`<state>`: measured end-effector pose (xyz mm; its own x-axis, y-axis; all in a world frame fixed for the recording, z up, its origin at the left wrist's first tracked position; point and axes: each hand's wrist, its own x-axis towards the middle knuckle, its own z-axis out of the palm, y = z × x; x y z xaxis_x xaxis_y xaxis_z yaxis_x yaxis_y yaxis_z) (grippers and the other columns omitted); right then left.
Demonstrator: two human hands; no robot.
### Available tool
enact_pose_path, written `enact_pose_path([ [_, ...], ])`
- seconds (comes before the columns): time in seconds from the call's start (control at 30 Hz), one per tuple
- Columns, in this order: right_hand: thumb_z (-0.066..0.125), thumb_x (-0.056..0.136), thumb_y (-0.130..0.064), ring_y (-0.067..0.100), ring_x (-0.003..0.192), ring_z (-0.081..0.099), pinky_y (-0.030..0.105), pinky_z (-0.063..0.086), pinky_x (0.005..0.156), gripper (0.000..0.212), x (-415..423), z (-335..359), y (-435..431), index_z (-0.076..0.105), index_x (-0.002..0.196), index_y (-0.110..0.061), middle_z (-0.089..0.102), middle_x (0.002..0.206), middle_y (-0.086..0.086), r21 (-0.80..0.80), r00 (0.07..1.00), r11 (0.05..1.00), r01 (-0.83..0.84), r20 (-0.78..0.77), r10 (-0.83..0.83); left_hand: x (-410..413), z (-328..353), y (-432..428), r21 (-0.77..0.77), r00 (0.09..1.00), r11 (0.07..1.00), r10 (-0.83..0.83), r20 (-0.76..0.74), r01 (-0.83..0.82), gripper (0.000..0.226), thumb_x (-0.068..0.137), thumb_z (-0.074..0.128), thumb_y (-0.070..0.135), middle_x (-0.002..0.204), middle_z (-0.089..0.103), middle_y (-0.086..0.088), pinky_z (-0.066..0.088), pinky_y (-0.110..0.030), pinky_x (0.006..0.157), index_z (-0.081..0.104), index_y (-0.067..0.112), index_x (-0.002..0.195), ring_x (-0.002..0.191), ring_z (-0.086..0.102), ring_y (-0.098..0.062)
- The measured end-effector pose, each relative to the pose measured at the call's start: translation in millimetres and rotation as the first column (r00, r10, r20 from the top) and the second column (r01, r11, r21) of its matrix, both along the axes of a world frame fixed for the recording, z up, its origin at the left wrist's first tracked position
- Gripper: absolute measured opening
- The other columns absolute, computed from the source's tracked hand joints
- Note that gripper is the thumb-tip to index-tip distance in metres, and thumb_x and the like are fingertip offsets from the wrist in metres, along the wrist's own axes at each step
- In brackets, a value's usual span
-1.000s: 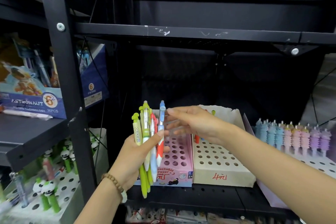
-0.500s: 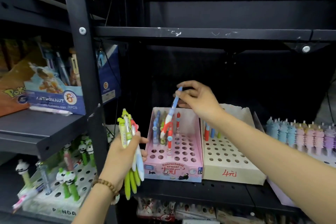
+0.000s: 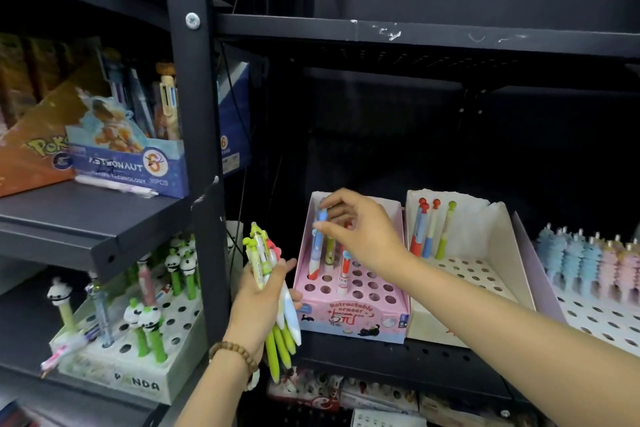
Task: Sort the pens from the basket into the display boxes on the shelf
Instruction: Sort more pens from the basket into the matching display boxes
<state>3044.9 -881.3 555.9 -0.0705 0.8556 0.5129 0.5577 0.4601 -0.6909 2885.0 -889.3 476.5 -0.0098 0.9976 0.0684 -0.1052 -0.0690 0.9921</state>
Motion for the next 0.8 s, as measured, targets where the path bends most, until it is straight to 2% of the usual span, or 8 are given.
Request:
enact_pose_path([
  [0.17, 0.075, 0.078, -0.026, 0.003, 0.077, 0.048, 0.021, 0.039, 0.072, 0.02, -4.9, -8.1, -1.2, 0.068, 0.097, -0.022, 0.056, 0.079, -0.015, 0.122, 0.963, 0.99, 0.075, 0.247, -0.103, -1.8, -0.7, -0.3, -0.037, 0.999, 0.999, 0.037, 0.034, -0.036, 0.026, 0.089, 0.058, 0.044, 0.096, 0.068, -0.004, 0.056, -0.041, 0.081, 0.057, 0.029, 0.11, 0.082, 0.069, -0.019],
  [0.27, 0.074, 0.079, -0.026, 0.007, 0.083, 0.048, 0.023, 0.038, 0.078, 0.021, -4.9, -5.5, -3.1, 0.069, 0.099, -0.02, 0.059, 0.085, -0.01, 0.096, 0.959, 0.992, 0.078, 0.265, -0.101, -2.6, 6.5, -7.3, -0.047, 0.994, 0.999, -0.02, 0.109, 0.026, 0.025, 0.083, 0.063, 0.045, 0.074, 0.073, -0.001, 0.055, -0.023, 0.056, 0.062, 0.028, 0.102, 0.068, 0.071, -0.011],
  [0.33, 0.07, 0.083, -0.027, 0.012, 0.089, 0.052, 0.026, 0.042, 0.083, 0.021, -4.4, -0.8, -5.3, 0.07, 0.103, -0.02, 0.062, 0.091, -0.004, 0.072, 0.96, 0.995, 0.07, 0.267, -0.087, -2.8, 12.8, -13.3, -0.038, 0.987, 0.997, -0.061, 0.147, 0.067, 0.029, 0.077, 0.067, 0.045, 0.07, 0.074, 0.005, 0.052, -0.018, 0.05, 0.062, 0.026, 0.098, 0.068, 0.071, -0.011],
  [0.43, 0.063, 0.089, -0.028, 0.008, 0.096, 0.058, 0.019, 0.046, 0.087, 0.023, -2.6, 14.2, -14.8, 0.068, 0.111, -0.024, 0.063, 0.1, -0.008, 0.038, 0.994, 0.999, 0.029, 0.1, -0.033, -2.4, 20.7, -20.5, 0.016, 0.971, 0.992, -0.125, 0.202, 0.125, 0.033, 0.07, 0.067, 0.042, 0.075, 0.074, 0.007, 0.053, -0.018, 0.052, 0.064, 0.024, 0.097, 0.071, 0.072, -0.014],
  [0.53, 0.061, 0.089, -0.03, -0.002, 0.093, 0.063, 0.009, 0.048, 0.079, 0.026, 3.1, 27.2, -26.0, 0.065, 0.115, -0.025, 0.067, 0.102, -0.015, -0.092, 0.995, 0.991, -0.096, -0.017, 0.094, 0.0, 28.1, -24.8, 0.041, 0.959, 0.986, -0.167, 0.227, 0.162, 0.039, 0.068, 0.068, 0.042, 0.081, 0.075, -0.001, 0.054, -0.019, 0.055, 0.066, 0.019, 0.099, 0.074, 0.072, -0.015],
  [0.63, 0.064, 0.088, -0.028, 0.003, 0.095, 0.067, 0.017, 0.054, 0.079, 0.032, 8.8, 30.2, -35.6, 0.062, 0.119, -0.025, 0.07, 0.109, -0.007, -0.279, 0.963, 0.927, -0.252, -0.169, 0.211, 6.7, 34.7, -27.2, 0.073, 0.953, 0.978, -0.208, 0.221, 0.197, 0.042, 0.067, 0.069, 0.042, 0.084, 0.075, -0.004, 0.053, -0.019, 0.055, 0.067, 0.015, 0.1, 0.072, 0.072, -0.015],
  [0.7, 0.067, 0.086, -0.021, 0.008, 0.098, 0.068, 0.023, 0.055, 0.084, 0.032, 13.5, 29.6, -39.0, 0.063, 0.117, -0.023, 0.072, 0.106, -0.004, -0.283, 0.94, 0.913, -0.294, -0.258, 0.223, 13.8, 39.8, -29.2, 0.101, 0.946, 0.97, -0.24, 0.22, 0.223, 0.042, 0.066, 0.07, 0.041, 0.083, 0.075, -0.004, 0.053, -0.02, 0.054, 0.067, 0.014, 0.098, 0.069, 0.071, -0.015],
  [0.8, 0.069, 0.084, -0.015, 0.013, 0.092, 0.07, 0.022, 0.056, 0.078, 0.026, 20.1, 31.4, -43.0, 0.067, 0.109, -0.022, 0.074, 0.1, 0.0, -0.27, 0.899, 0.908, -0.322, -0.387, 0.204, 24.0, 45.9, -29.8, 0.127, 0.945, 0.962, -0.265, 0.193, 0.244, 0.042, 0.068, 0.068, 0.041, 0.081, 0.075, -0.004, 0.054, -0.021, 0.055, 0.066, 0.013, 0.099, 0.068, 0.071, -0.015],
])
